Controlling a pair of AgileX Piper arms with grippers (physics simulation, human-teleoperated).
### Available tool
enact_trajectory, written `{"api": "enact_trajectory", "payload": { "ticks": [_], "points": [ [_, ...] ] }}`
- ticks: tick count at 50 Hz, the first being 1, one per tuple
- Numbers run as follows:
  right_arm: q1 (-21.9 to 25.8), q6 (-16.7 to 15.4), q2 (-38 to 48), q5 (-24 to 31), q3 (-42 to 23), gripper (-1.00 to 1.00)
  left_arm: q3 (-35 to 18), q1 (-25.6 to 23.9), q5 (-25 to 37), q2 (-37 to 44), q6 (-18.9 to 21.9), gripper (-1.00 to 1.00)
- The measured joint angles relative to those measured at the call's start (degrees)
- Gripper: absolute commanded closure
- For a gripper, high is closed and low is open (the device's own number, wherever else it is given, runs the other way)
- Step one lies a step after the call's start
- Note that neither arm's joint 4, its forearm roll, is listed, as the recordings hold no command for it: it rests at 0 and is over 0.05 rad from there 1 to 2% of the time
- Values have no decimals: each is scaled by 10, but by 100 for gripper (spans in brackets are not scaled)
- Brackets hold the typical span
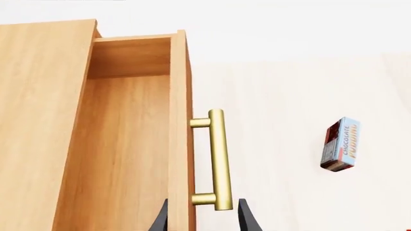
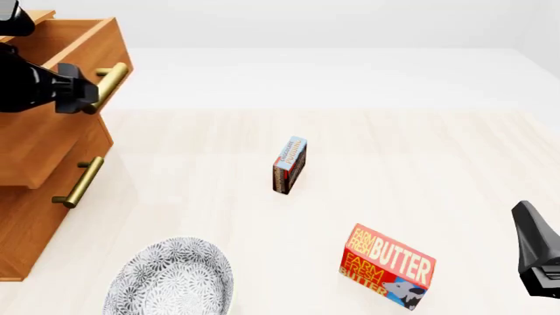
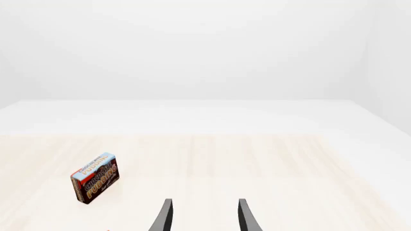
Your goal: Put the chocolate pudding in the top drawer of the cabinet and close it.
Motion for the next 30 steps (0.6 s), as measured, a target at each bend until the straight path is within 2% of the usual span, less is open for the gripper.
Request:
{"api": "enact_trajectory", "payload": {
  "ticks": [22,30],
  "points": [
    [0,0,0,0,0,-100,1,-21,-2,-1,-25,-100],
    [0,0,0,0,0,-100,0,-28,-2,-1,-22,-100]
  ]
}}
